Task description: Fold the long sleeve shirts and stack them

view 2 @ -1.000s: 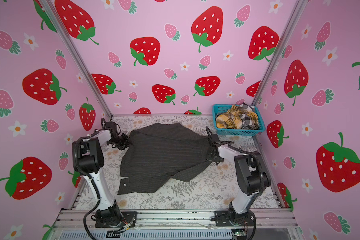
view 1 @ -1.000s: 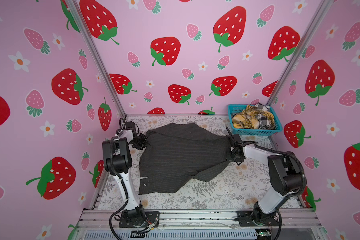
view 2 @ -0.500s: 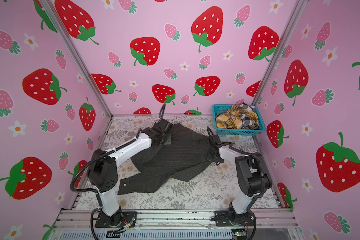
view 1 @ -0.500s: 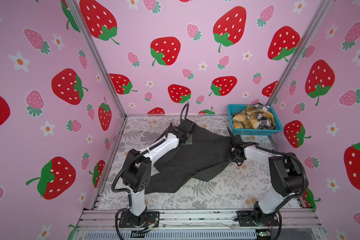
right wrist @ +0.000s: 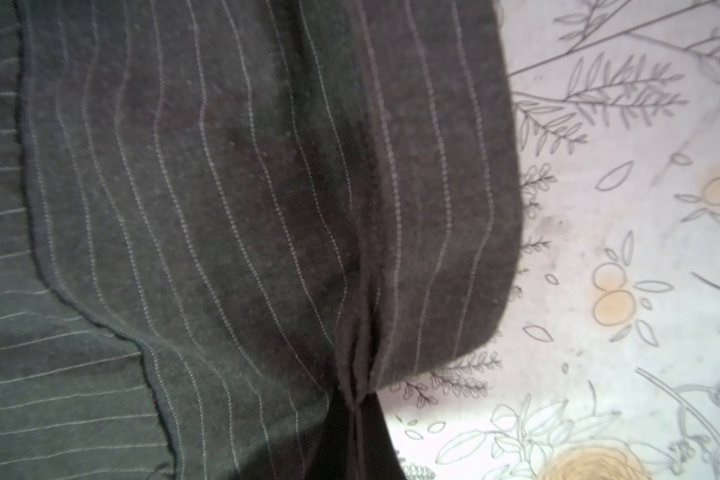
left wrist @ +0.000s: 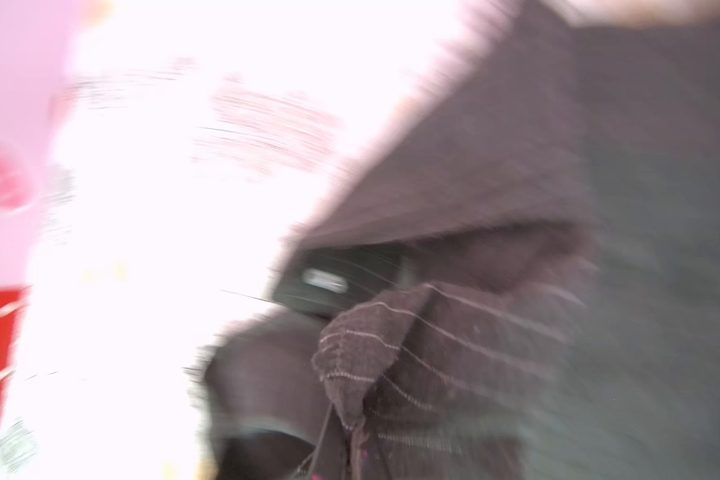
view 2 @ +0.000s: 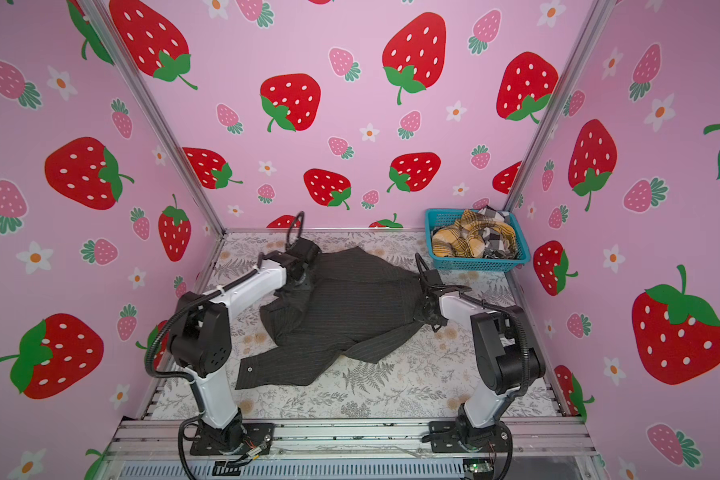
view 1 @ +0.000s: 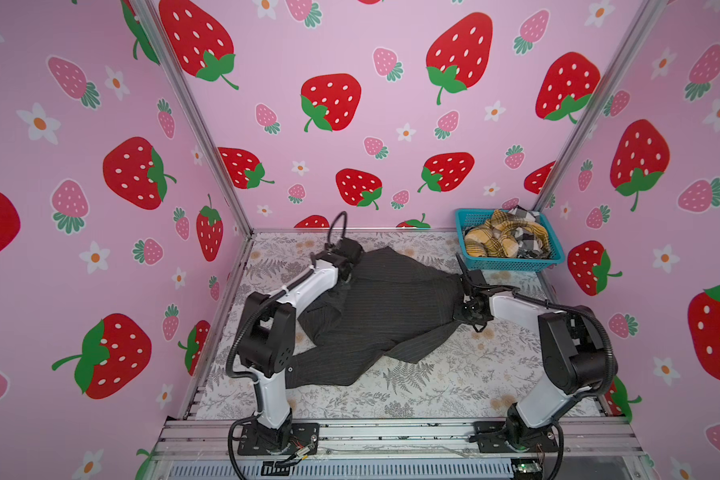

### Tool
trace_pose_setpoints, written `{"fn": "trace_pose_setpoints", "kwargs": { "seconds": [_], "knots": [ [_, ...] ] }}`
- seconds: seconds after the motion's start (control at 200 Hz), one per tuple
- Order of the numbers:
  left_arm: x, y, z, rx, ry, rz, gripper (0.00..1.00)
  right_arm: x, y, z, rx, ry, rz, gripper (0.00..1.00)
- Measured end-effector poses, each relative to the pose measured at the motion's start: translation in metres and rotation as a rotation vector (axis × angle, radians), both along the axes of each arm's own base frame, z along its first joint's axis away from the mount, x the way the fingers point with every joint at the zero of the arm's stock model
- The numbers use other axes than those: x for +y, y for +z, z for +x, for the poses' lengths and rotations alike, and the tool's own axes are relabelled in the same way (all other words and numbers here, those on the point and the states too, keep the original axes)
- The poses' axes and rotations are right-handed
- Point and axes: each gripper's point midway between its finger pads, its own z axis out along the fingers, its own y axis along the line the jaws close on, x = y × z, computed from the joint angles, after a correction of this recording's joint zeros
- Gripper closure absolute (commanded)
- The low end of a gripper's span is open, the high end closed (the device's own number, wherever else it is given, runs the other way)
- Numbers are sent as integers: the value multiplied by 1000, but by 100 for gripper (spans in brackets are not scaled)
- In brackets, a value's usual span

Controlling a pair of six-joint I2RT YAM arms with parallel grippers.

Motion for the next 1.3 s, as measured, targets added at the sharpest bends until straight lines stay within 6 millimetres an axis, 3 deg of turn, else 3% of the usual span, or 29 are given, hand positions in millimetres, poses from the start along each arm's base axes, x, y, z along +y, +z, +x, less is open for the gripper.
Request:
{"fn": "trace_pose_setpoints", "kwargs": {
  "seconds": [0.04,0.115,0.16,0.195,0.27,0.335,0.405,0.505,0.595,0.66,0.74,0.85,0.95,1.096,1.181,1.241,1.301],
  "knots": [
    [40,14,5,-41,89,-8,51,0,0,0,0,1,2,100],
    [115,34,4,-95,253,6,14,2,0,0,-1,4,7,100],
    [147,41,0,-99,329,24,9,3,0,0,-1,7,12,100],
    [167,44,-2,-97,375,41,7,3,0,0,-1,8,15,93],
    [183,42,-7,-79,418,62,8,5,0,-1,-1,16,22,75],
    [178,35,-15,-56,416,45,16,8,2,-2,-3,26,26,65],
    [158,27,-28,-37,384,-16,18,8,3,-5,4,37,18,55],
    [111,16,-44,-10,294,-151,20,4,3,-10,20,49,-17,49],
    [67,-6,-62,48,226,-305,16,-2,6,-12,32,50,-57,37],
    [52,-30,-89,110,232,-390,11,-5,11,-10,23,48,-78,31],
    [48,-57,-142,211,287,-448,8,-8,21,-10,3,48,-87,25],
    [50,-67,-185,265,352,-516,9,-10,37,-9,-39,37,-74,20],
    [51,-70,-189,253,392,-594,11,-11,32,-14,-32,31,-51,19],
    [42,-80,-173,239,401,-700,14,-14,10,-32,45,25,-33,18],
    [37,-80,-162,214,389,-741,19,-13,5,-37,66,24,-14,25],
    [36,-78,-156,189,377,-753,35,-11,4,-38,68,17,3,33],
    [37,-81,-151,179,377,-759,55,-9,2,-40,72,10,15,47]
  ]
}}
